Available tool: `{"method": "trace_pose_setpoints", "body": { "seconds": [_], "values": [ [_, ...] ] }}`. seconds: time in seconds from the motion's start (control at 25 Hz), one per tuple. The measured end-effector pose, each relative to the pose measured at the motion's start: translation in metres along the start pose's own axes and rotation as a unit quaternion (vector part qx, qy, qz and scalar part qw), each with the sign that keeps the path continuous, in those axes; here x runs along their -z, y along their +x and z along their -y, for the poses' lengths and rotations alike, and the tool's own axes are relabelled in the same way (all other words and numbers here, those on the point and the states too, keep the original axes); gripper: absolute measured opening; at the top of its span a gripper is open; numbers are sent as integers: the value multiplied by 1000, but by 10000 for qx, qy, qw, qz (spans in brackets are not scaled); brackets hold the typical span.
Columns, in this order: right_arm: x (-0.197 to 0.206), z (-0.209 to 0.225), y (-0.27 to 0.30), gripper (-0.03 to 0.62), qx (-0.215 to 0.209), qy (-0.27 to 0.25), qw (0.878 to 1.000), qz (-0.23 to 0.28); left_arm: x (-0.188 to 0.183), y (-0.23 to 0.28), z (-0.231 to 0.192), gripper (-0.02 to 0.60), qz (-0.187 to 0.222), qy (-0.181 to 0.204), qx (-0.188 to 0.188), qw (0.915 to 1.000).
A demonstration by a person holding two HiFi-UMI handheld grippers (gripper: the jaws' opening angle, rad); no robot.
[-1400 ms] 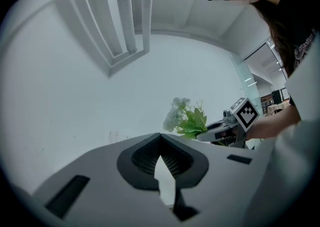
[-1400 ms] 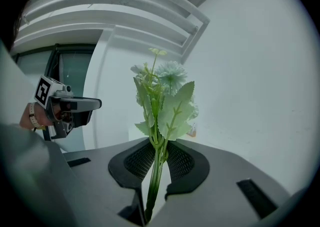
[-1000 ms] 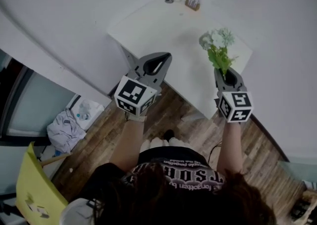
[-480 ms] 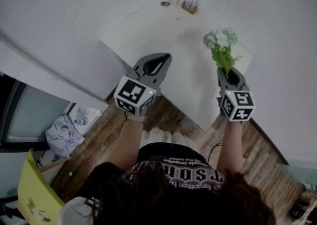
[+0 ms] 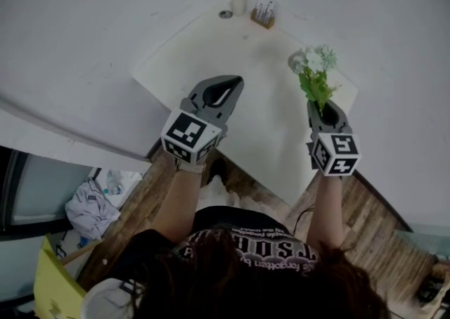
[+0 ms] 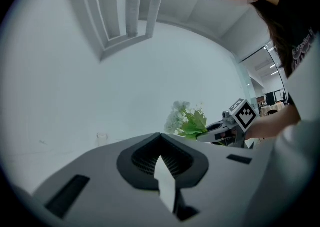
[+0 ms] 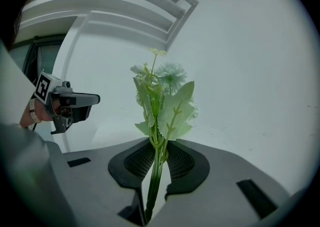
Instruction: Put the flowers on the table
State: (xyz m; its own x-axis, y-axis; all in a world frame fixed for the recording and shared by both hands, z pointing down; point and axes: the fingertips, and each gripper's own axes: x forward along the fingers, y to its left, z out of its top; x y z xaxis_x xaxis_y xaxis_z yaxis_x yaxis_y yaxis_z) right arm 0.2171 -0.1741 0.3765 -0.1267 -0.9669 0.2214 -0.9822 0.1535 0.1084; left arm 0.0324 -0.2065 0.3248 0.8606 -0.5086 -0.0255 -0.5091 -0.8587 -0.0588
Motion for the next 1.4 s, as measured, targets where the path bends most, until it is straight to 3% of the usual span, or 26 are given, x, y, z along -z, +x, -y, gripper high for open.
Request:
{"method": "trace_pose_setpoints", "body": {
  "seconds": [0.72,1.16,1.4],
  "values": [
    [-17,41,138,74,640,186,9973,-312,15,99,-129,3,-139,-152,665,9976],
    [-2,59,199,74,863,399,9941,-524,35,145,-158,3,-311,-169,1153,9927],
    [18,70,228,74,713,445,9940,-697,50,170,-167,3,-303,-147,1149,9928]
  ]
}}
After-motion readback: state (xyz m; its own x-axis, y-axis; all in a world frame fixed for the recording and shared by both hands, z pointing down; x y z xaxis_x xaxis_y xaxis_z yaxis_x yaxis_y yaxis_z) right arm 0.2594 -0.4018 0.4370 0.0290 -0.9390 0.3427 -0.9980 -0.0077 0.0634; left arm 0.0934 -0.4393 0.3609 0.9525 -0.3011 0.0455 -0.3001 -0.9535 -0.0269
